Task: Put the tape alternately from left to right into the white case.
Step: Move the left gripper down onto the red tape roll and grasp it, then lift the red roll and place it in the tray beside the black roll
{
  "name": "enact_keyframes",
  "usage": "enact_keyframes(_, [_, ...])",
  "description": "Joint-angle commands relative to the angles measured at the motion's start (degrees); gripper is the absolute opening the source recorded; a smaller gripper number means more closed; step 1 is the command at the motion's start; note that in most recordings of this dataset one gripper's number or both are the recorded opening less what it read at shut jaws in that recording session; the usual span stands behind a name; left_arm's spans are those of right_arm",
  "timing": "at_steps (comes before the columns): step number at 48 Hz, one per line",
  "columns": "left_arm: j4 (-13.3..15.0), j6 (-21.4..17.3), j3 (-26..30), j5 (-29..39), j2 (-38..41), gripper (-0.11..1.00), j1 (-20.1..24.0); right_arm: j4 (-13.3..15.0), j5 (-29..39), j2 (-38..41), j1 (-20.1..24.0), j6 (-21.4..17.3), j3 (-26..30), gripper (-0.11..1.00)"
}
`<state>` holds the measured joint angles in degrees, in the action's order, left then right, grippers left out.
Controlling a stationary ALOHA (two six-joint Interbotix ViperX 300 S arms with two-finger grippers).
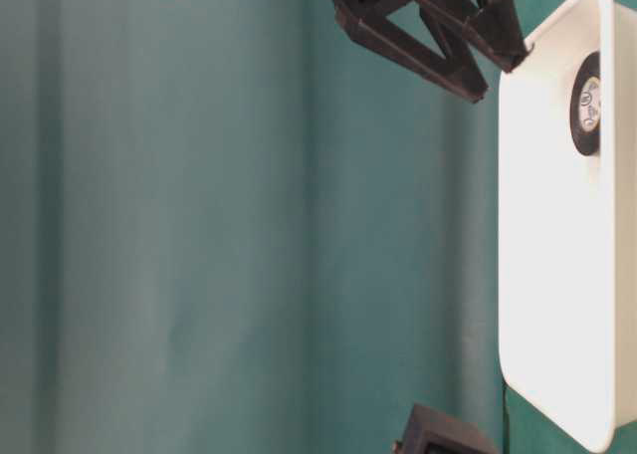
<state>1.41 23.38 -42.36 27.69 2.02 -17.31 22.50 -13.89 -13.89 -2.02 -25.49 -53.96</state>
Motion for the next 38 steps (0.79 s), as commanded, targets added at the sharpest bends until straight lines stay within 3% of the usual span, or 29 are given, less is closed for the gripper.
enact_keyframes(1, [0.09,0.09,0.97,-0.09,-2.37,-0.04,-0.35,0.09,-0.26,-0.35,0.18,0.0,0.53,0.74])
enact_keyframes(21, [-0.09,-0.09,1.05,0.0,-12.39,-0.04,0.18,0.09,-0.26,-0.44,0.18,0.0,0.7,0.74])
enact_keyframes(38, [-0.26,-2.37,0.97,-0.18,-13.1,-0.04,4.31,0.09,-0.26,-0.44,0.18,-0.09,0.88,0.74])
